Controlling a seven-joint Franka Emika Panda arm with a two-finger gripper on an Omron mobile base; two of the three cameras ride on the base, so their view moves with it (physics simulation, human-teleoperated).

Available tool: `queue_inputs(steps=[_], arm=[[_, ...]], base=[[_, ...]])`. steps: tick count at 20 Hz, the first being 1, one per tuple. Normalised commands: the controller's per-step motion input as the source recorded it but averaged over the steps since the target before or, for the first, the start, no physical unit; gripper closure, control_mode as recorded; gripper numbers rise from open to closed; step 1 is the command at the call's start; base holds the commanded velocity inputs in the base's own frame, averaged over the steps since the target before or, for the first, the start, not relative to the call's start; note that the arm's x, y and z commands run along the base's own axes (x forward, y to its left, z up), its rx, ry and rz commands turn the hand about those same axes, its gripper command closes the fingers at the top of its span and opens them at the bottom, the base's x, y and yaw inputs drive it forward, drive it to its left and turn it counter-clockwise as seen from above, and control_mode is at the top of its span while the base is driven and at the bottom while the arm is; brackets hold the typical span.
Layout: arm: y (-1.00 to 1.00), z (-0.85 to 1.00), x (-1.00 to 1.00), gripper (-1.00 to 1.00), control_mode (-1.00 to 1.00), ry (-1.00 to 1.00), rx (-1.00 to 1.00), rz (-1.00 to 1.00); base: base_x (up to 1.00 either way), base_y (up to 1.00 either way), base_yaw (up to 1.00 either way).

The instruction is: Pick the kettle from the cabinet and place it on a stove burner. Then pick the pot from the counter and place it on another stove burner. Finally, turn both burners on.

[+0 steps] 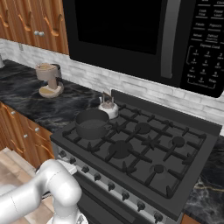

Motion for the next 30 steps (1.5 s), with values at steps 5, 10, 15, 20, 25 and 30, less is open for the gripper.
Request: queue_inputs(steps=[5,10,15,20,25,30], arm=[[0.0,0.01,0.0,1.0,-1.0,0.0,-0.26,0.0],[0.0,0.0,0.0,1.0,-1.0,0.0,-0.24,0.0],[0.0,0.03,0.0,1.0,-1.0,0.01,-0.22,-0.02],[0.0,0.06,0.0,1.0,-1.0,0.02,-0.21,-0.02],[0.0,0.1,0.0,1.0,-1.0,0.02,-0.2,-0.02],[0.0,0.16,0.0,1.0,-1.0,0.02,-0.21,-0.01]], base=[[0.0,0.0,0.0],[0.0,0.0,0.0],[0.0,0.0,0.0],[0.0,0.0,0.0],[0.0,0.0,0.0],[0.0,0.0,0.0]])
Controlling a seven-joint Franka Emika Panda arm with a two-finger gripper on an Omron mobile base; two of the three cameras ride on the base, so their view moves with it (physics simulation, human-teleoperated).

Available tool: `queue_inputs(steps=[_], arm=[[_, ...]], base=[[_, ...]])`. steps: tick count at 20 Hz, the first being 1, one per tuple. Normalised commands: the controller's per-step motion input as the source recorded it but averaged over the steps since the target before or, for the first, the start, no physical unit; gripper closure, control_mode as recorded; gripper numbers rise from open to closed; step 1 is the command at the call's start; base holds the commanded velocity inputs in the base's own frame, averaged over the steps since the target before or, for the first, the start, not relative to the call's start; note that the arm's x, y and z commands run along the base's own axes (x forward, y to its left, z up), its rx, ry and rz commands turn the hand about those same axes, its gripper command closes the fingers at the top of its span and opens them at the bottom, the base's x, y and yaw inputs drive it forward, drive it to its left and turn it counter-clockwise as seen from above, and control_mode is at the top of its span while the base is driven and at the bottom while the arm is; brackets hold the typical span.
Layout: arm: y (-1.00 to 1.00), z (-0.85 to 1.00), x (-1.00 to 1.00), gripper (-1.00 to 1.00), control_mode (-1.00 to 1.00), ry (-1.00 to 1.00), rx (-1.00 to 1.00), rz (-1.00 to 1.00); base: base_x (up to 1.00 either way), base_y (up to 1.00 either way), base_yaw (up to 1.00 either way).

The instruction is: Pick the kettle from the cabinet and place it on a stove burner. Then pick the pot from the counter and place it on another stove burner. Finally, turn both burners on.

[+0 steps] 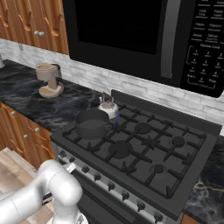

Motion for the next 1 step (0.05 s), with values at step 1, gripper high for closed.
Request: queue_inputs(steps=[1], arm=[[0.0,0.2,-0.03,1.0,-1.0,0.07,-0.25,-0.02]], base=[[0.0,0.0,0.0]])
